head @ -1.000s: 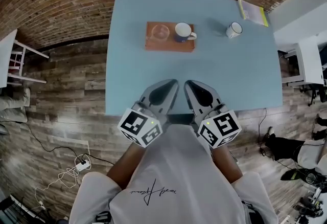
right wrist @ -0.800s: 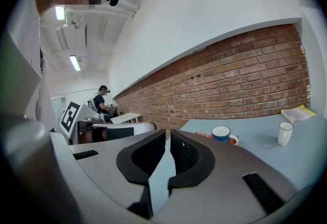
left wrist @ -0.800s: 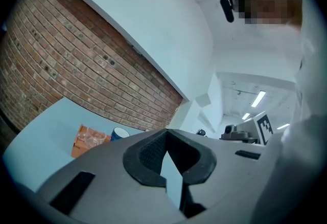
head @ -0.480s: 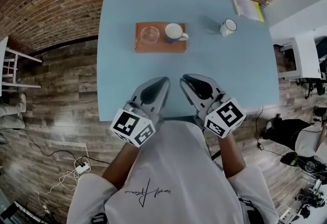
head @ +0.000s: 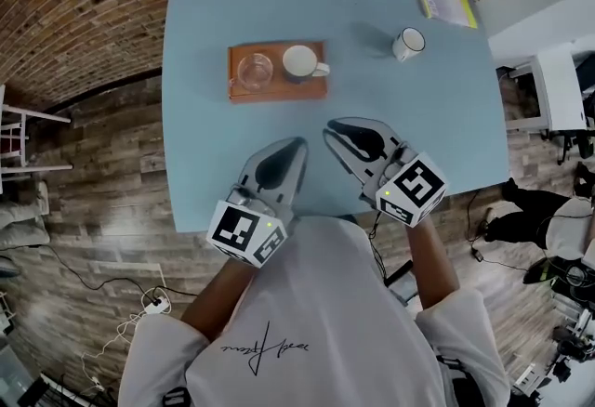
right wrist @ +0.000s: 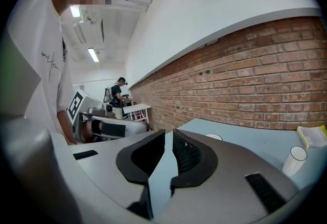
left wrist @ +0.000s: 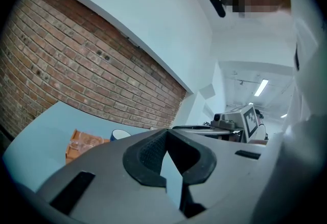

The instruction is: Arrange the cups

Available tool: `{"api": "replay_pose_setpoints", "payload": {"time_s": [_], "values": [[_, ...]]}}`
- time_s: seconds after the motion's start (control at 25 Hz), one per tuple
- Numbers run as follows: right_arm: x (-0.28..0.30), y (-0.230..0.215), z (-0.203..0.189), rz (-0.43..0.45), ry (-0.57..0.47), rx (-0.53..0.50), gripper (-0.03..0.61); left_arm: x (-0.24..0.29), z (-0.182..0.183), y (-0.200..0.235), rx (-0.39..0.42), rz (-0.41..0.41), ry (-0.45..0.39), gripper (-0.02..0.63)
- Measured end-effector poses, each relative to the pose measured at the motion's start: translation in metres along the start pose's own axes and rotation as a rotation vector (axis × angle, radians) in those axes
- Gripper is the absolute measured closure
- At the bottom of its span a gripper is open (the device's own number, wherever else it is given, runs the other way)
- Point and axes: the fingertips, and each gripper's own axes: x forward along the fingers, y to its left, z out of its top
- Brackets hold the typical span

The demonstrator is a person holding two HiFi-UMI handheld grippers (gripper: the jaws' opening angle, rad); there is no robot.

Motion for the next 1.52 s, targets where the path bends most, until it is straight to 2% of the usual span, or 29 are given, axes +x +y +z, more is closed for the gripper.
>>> {"api": "replay_pose_setpoints", "payload": {"time_s": [0.24,0.48,0.64,0.76,1.04,1.16,1.52], "values": [[0.011,-0.034,-0.014,0.017,0.057,-0.046,0.555,0.024,-0.006,0.012,0.095,0.092,0.031,0.606],[0.016,-0.067,-0.035,0.014,0.104,-0.097,0.555,0.044,-0.02,0.012,0.099,0.096,0.075,0.606],[0.026,-0.08,-0.039,0.027,0.068,-0.119,0.555,0.043,-0.024,0.014,0.151,0.101,0.108,0.606],[0.033,-0.09,-0.043,0.062,0.082,-0.116,0.555,0.046,-0.028,0.019,0.144,0.122,0.13,0.606],[0.044,-0.124,-0.065,0.077,0.111,-0.116,0.554,0.049,-0.037,0.027,0.147,0.162,0.169,0.606],[0.049,-0.133,-0.073,0.106,0.134,-0.115,0.491,0.05,-0.038,0.029,0.133,0.178,0.176,0.606],[0.069,-0.141,-0.089,0.154,0.163,-0.142,0.478,0.047,-0.044,0.033,0.158,0.226,0.197,0.606]]}}
